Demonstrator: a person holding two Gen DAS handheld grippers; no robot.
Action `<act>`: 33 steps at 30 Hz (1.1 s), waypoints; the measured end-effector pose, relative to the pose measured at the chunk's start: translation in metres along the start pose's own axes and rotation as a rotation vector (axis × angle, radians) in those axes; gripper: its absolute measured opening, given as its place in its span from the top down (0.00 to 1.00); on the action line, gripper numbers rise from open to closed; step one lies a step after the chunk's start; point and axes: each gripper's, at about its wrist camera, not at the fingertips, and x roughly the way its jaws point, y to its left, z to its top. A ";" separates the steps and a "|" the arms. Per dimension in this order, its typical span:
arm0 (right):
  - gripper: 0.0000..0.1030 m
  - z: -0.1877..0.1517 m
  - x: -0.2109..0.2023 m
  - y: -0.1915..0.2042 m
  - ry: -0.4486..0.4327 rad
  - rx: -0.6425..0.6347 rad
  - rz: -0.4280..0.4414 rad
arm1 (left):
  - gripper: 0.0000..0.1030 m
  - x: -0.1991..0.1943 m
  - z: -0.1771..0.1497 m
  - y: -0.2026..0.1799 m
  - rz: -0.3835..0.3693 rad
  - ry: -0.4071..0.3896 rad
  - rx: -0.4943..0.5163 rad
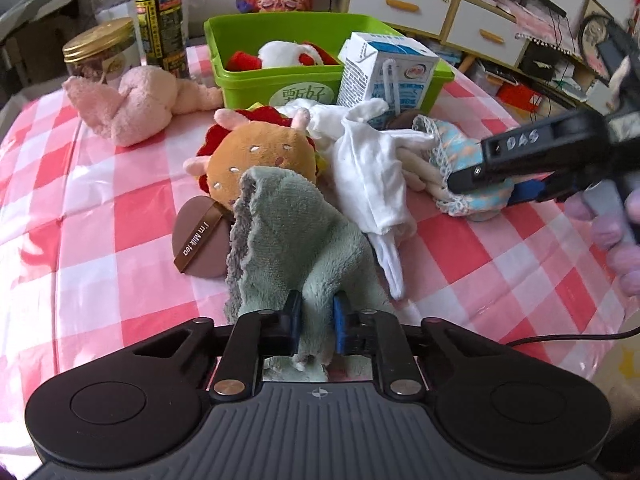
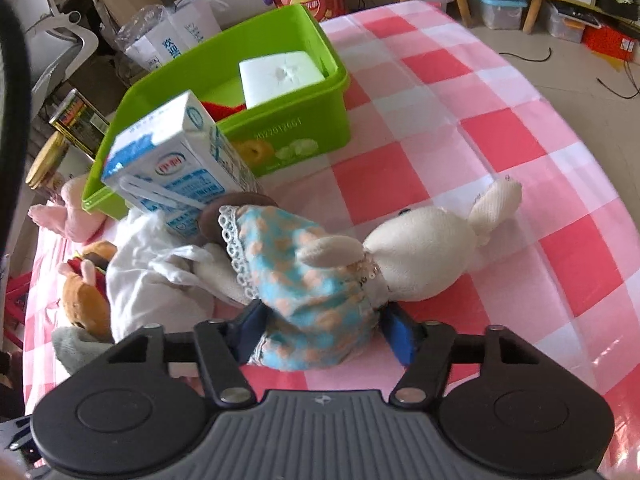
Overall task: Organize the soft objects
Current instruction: 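Grasp the green towel with the left tool while the right tool grasps the bunny doll, then lift and carry the green towel and bunny doll over the green bin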
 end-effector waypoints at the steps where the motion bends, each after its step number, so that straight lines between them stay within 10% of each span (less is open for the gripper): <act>1: 0.71 0.000 0.000 0.001 -0.008 -0.005 -0.005 | 0.89 -0.002 0.001 0.001 -0.004 -0.002 -0.003; 33: 0.83 0.010 -0.068 -0.002 -0.116 0.049 0.078 | 0.92 -0.066 0.024 0.023 -0.088 -0.162 -0.148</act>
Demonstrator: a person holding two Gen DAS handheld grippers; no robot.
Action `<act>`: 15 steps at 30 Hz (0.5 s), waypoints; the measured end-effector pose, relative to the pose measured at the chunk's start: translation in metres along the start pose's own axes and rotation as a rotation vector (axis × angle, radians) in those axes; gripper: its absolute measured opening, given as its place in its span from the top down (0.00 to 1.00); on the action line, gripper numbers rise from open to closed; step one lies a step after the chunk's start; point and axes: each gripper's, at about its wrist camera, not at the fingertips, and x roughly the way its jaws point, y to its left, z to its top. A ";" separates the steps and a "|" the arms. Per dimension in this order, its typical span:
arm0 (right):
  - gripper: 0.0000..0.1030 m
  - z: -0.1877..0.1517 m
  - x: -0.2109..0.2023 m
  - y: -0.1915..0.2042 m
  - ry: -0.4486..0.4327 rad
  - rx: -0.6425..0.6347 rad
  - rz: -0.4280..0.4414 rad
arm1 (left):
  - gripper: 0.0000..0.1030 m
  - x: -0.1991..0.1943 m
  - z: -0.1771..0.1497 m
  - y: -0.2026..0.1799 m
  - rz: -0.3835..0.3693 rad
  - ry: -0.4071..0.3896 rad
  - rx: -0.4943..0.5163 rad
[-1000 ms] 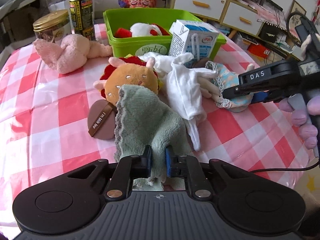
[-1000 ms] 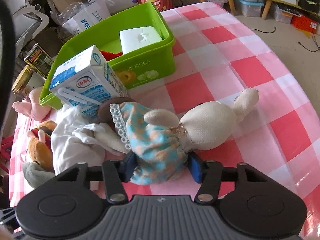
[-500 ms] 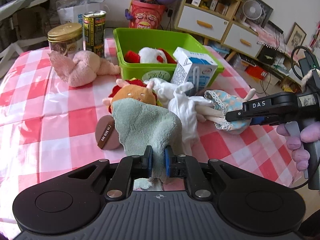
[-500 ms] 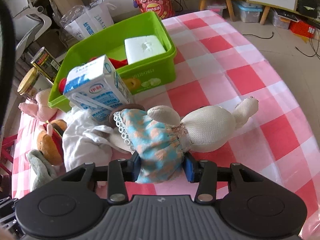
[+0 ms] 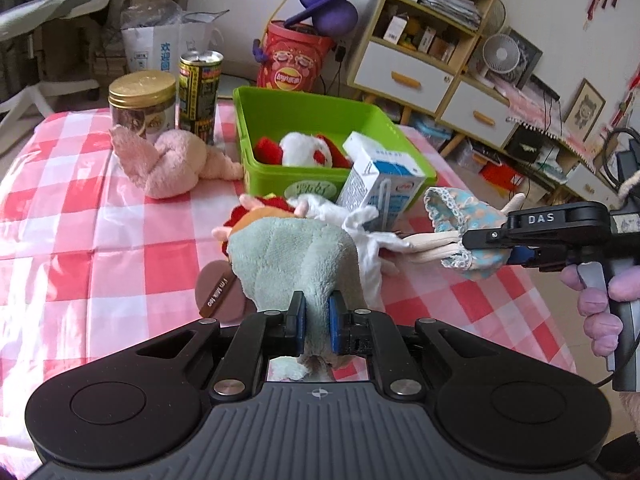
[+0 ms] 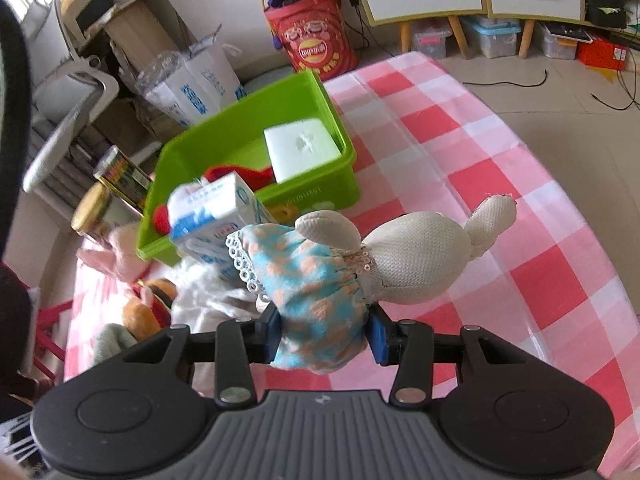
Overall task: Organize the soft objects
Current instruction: 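Lift and carry the green towel and bunny doll over the green bin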
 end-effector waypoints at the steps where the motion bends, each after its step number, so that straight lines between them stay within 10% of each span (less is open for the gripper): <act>1: 0.83 0.001 -0.003 0.000 -0.009 0.003 0.011 | 0.93 -0.002 0.001 0.001 -0.004 -0.005 -0.005; 15: 0.83 0.023 -0.030 0.010 -0.119 0.038 0.128 | 0.93 -0.010 0.035 -0.005 -0.046 -0.112 -0.093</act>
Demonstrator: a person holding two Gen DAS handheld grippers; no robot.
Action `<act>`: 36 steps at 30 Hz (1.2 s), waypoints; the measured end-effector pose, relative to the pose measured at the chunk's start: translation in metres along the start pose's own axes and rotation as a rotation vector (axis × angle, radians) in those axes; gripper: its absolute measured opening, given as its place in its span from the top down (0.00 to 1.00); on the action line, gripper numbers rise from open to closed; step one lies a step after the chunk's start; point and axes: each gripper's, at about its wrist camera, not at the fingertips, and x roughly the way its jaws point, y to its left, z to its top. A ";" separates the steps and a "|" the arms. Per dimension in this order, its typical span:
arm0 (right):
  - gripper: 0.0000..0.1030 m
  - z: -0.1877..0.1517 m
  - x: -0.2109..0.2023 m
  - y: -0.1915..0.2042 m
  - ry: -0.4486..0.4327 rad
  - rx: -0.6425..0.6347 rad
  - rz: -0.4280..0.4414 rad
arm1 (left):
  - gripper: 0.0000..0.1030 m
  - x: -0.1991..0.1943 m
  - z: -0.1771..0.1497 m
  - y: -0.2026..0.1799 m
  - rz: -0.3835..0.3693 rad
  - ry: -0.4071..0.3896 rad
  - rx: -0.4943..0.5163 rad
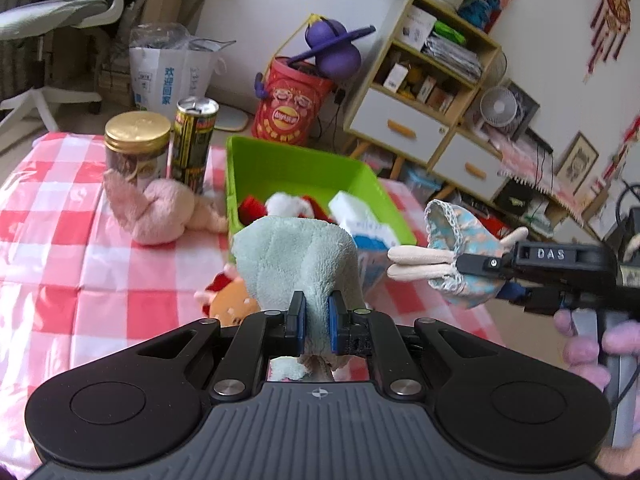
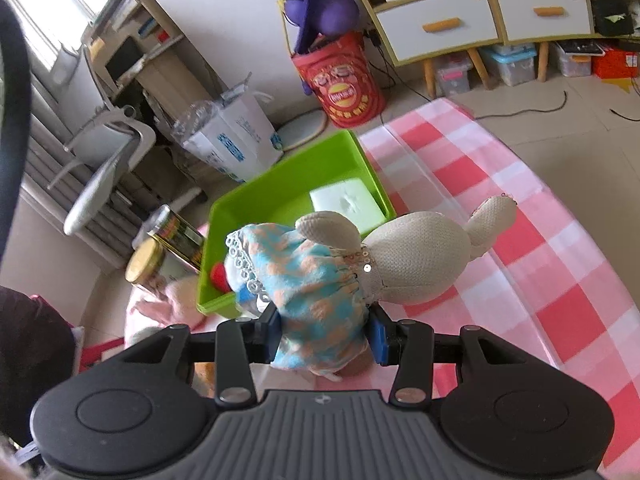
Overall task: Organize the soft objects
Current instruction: 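Lift and carry the green towel and bunny doll over the green bin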
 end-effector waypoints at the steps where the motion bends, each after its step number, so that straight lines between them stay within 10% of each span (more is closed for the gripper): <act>1: 0.83 0.001 -0.002 0.000 -0.008 0.001 0.010 | 0.93 0.001 0.003 0.000 -0.001 -0.007 -0.009; 16: 0.83 0.054 0.007 0.023 -0.046 0.020 0.100 | 0.93 0.021 0.063 -0.006 0.015 -0.088 0.017; 36: 0.81 0.109 0.152 0.020 0.096 -0.005 0.125 | 0.92 0.164 0.108 0.017 0.086 -0.082 0.113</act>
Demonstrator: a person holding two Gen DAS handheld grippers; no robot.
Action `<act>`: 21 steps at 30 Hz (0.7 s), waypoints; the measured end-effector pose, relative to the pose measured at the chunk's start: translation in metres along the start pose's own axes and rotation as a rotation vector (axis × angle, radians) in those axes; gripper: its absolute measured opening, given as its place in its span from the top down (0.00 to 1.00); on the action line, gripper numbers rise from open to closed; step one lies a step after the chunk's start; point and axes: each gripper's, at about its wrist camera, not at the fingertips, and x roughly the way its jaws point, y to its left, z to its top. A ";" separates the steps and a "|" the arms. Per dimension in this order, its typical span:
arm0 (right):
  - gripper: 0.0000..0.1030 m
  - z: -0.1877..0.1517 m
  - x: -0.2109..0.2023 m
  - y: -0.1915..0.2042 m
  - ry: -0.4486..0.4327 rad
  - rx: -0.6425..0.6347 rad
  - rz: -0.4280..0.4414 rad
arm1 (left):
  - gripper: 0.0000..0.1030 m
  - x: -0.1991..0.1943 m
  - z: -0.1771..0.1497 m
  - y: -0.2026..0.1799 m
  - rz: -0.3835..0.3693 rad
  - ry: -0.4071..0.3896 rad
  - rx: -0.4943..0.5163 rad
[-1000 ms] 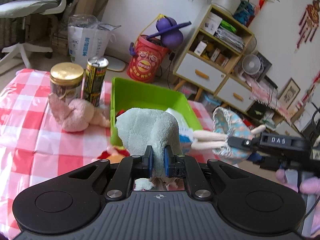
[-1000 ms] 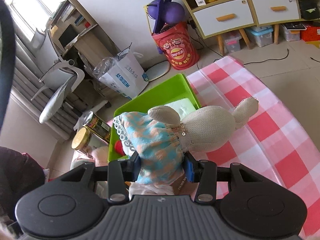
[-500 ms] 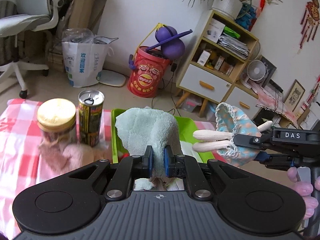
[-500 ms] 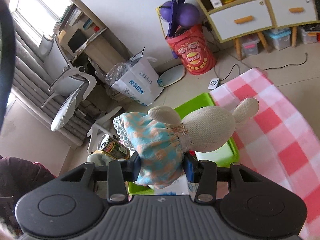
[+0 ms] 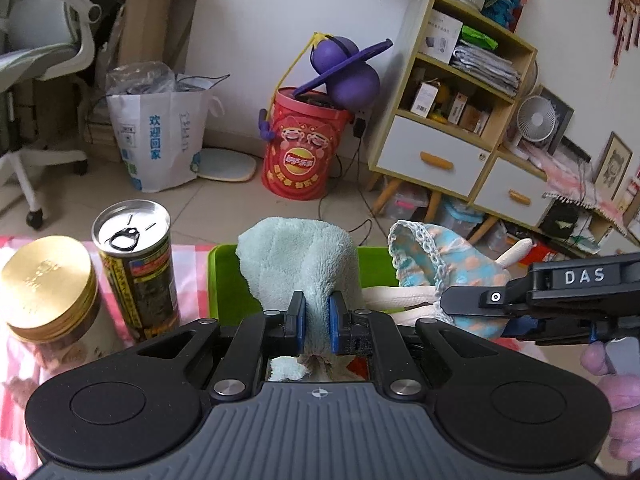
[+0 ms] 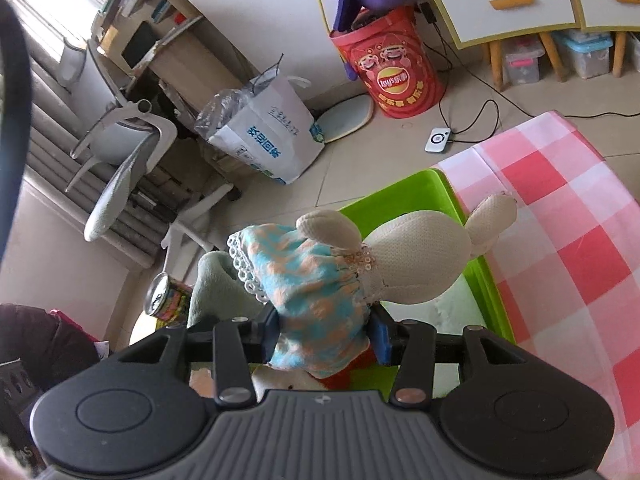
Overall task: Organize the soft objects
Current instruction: 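Lift and carry the green towel and bunny doll over the green bin, then open the left tool over the bin while the right tool releases the bunny doll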
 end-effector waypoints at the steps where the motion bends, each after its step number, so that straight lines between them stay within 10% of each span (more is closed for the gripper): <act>1: 0.80 0.001 0.003 -0.001 0.000 0.002 0.003 | 0.92 0.003 -0.001 0.000 0.004 -0.001 0.005; 5: 0.74 0.004 0.008 0.001 0.006 0.004 0.004 | 0.85 0.009 -0.001 -0.002 0.023 0.003 0.017; 12: 0.59 0.000 -0.005 -0.004 0.003 0.028 -0.001 | 0.28 -0.002 -0.009 -0.005 0.035 0.006 0.033; 21: 0.46 -0.014 -0.042 0.006 -0.039 0.009 -0.029 | 0.11 -0.037 -0.019 -0.007 0.032 0.034 0.031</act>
